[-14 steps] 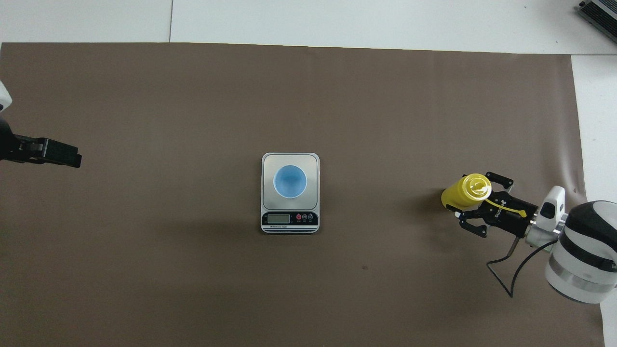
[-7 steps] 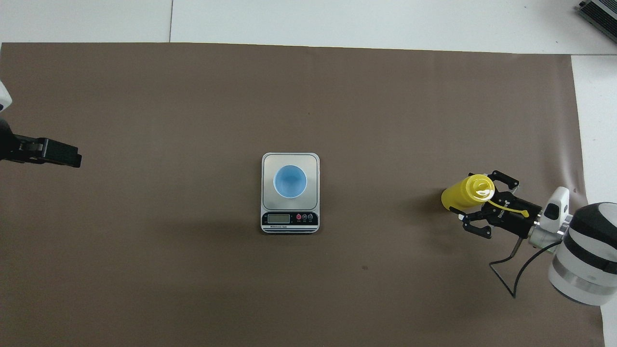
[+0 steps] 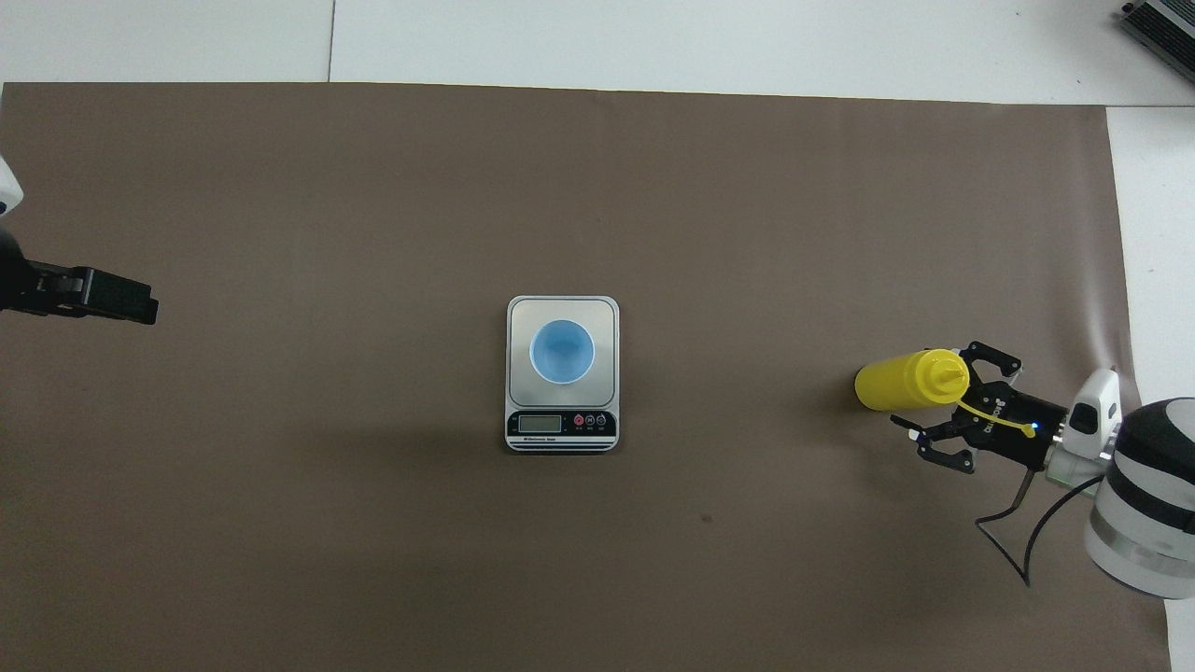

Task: Pour seasoning into cup on scale with both arms
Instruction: 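Lower the yellow bottle onto the table and open the right gripper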

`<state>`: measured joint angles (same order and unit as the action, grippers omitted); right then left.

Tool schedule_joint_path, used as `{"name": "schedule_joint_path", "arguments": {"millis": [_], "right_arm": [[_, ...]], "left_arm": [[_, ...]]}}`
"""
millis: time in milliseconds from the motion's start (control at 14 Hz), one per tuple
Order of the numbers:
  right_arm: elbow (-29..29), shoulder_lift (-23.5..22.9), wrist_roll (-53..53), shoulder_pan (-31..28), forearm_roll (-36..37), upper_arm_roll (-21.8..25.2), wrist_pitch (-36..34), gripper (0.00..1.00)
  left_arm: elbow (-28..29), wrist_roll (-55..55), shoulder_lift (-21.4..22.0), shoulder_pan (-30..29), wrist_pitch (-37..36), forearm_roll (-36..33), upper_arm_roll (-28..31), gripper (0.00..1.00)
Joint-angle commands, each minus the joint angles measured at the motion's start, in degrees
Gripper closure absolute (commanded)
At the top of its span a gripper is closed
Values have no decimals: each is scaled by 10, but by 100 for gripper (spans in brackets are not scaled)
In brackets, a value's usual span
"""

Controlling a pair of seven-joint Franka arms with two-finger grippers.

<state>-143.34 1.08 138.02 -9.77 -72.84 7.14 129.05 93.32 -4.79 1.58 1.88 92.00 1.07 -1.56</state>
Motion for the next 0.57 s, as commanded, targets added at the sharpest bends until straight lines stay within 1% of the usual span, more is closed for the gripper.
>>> {"name": "schedule_joint_path", "arguments": {"millis": [0, 214, 499], "right_arm": [[-7, 12, 11, -24, 58, -3, -7, 0], [3, 16, 8, -45, 121, 1, -6, 0], [37, 13, 7, -76, 182, 1, -7, 0]], "left_arm": [[2, 7, 8, -1, -8, -11, -2, 0], [2, 7, 8, -1, -8, -12, -1, 0], [2, 7, 9, -1, -7, -11, -1, 0]]}}
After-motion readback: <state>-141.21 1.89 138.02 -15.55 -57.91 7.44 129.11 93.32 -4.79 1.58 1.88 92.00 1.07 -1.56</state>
